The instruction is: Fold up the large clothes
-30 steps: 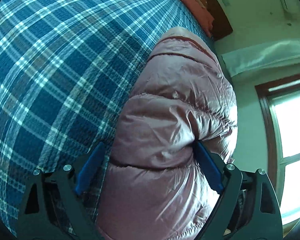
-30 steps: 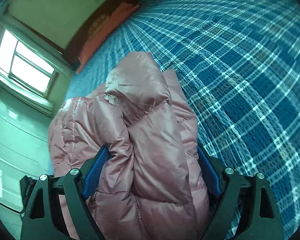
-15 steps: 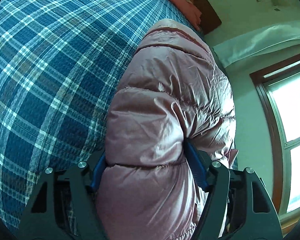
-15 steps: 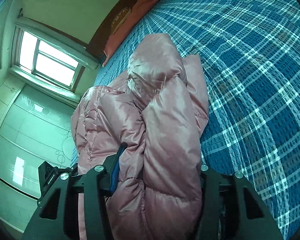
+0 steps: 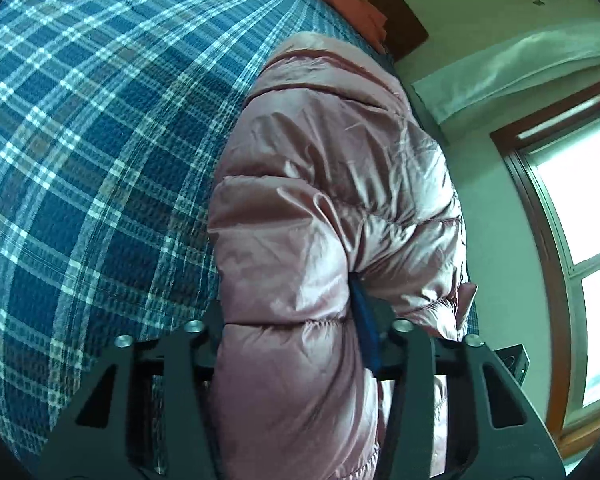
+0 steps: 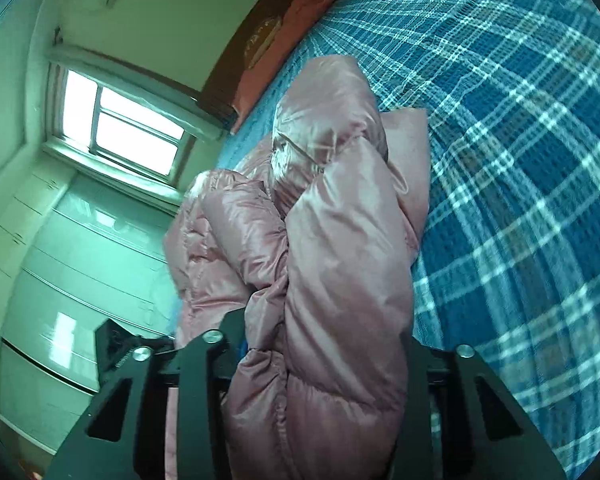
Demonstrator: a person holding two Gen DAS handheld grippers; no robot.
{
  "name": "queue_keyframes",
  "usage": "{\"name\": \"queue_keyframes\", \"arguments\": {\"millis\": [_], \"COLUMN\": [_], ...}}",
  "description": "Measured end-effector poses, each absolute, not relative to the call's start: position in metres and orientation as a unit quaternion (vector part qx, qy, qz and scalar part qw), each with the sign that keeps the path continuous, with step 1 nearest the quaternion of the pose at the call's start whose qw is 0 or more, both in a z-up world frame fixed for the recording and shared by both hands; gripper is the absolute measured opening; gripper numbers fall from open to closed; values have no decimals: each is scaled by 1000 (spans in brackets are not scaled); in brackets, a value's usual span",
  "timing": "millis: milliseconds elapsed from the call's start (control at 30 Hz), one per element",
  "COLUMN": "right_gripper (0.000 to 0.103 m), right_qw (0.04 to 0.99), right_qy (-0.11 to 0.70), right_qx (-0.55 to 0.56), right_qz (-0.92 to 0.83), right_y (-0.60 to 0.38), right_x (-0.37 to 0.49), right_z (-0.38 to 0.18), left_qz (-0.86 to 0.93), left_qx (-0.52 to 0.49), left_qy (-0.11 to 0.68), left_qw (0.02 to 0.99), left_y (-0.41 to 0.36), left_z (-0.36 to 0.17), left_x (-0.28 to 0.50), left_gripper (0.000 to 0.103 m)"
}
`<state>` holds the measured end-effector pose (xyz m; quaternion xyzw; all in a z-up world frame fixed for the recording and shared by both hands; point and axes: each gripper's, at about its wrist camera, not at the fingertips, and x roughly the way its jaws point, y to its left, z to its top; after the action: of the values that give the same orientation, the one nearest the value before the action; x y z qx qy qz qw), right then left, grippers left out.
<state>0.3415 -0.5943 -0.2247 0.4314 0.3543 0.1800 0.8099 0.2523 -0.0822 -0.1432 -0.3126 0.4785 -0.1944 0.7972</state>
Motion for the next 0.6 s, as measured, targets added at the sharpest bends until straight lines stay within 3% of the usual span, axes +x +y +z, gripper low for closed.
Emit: {"name": "queue_keyframes", "arguments": {"millis": [67,267,600], "right_gripper": [34,32,32], "right_qw": [812,796,752], "right_qy": [342,312,314], "right_qx": [434,465,501], "right_qz": [186,229,291], "right_y": [-590,-559,-464], "right_x": [338,346,440], "right_z": [-219,-202,-202], "left_qz": [-201,-206,-151], "left_qx": [-309,-304,-295], "left_qy": [472,431,388], "left_qw": [801,824,860], "left_y": [-82,-52,45], "left_z": [-137,-104,-73], "left_x": [250,250,310], "left_gripper": [38,37,37]}}
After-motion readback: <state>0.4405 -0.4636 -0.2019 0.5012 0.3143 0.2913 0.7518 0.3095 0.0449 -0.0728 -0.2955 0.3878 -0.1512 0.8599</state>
